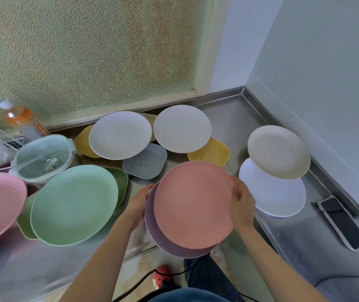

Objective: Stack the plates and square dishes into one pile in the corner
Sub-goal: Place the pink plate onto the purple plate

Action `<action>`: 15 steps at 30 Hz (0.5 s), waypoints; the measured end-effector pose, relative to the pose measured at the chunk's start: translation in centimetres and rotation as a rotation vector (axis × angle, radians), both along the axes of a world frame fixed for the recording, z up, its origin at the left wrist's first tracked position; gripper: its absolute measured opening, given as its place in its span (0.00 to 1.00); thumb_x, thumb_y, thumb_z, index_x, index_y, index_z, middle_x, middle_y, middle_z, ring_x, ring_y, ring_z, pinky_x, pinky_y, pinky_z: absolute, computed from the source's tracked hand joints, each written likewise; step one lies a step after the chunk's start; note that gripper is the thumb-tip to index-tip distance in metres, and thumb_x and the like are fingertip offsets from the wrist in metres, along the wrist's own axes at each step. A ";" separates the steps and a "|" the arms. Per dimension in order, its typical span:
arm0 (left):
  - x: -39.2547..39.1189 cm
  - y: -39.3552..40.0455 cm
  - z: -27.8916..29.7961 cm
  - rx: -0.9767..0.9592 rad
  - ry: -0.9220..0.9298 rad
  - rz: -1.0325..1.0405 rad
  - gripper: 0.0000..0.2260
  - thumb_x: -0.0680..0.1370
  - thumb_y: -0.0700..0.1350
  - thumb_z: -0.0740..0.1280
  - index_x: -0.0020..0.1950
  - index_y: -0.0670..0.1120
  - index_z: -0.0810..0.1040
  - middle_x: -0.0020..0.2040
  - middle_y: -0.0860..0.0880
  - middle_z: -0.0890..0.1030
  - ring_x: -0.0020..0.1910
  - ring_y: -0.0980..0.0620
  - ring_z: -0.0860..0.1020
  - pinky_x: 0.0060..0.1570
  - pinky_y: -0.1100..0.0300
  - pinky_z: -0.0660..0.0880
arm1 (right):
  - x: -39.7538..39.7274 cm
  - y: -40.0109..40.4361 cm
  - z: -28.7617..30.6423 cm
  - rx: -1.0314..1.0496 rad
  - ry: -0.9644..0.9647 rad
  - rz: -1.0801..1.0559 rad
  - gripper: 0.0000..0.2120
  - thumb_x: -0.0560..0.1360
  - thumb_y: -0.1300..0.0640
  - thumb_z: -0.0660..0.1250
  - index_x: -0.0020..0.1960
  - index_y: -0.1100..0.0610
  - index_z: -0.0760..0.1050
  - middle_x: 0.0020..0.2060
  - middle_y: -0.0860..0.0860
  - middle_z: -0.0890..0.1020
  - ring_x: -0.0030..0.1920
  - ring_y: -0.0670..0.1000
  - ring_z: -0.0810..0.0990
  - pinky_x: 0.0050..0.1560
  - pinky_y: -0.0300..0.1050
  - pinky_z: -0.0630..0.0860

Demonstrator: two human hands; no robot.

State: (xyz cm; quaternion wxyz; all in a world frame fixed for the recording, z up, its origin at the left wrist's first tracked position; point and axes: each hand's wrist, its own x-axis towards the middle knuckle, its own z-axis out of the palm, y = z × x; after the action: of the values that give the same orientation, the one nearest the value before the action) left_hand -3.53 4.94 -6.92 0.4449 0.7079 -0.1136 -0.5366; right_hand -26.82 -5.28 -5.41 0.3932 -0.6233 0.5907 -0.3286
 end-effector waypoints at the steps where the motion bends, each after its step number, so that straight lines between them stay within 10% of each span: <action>1: 0.2 0.2 -0.5 0.020 -0.083 -0.066 0.09 0.80 0.47 0.58 0.58 0.49 0.75 0.53 0.49 0.80 0.51 0.48 0.78 0.50 0.53 0.75 | -0.5 -0.4 0.3 0.005 -0.018 -0.059 0.14 0.80 0.58 0.55 0.62 0.52 0.75 0.52 0.43 0.77 0.53 0.46 0.73 0.59 0.46 0.68; 7: 0.9 0.5 -3.0 0.229 -0.558 -0.371 0.05 0.74 0.37 0.62 0.49 0.41 0.72 0.47 0.39 0.79 0.47 0.40 0.77 0.49 0.49 0.74 | -3.5 -2.4 -0.1 0.017 -0.016 -0.292 0.15 0.80 0.61 0.56 0.63 0.53 0.75 0.59 0.53 0.80 0.59 0.57 0.76 0.64 0.56 0.70; 15: 1.1 0.4 -3.7 0.178 -0.502 -0.284 0.08 0.78 0.41 0.60 0.41 0.39 0.73 0.39 0.39 0.74 0.38 0.47 0.70 0.38 0.56 0.64 | -3.9 -0.8 -0.7 0.083 -0.004 -0.224 0.16 0.80 0.62 0.55 0.64 0.53 0.73 0.58 0.53 0.79 0.58 0.55 0.76 0.63 0.53 0.70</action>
State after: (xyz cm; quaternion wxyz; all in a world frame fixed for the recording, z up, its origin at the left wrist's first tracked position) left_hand -2.44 5.36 -10.64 0.2597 0.8317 -0.2703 -0.4096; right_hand -30.72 -6.10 -6.13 0.3809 -0.5360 0.6688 -0.3470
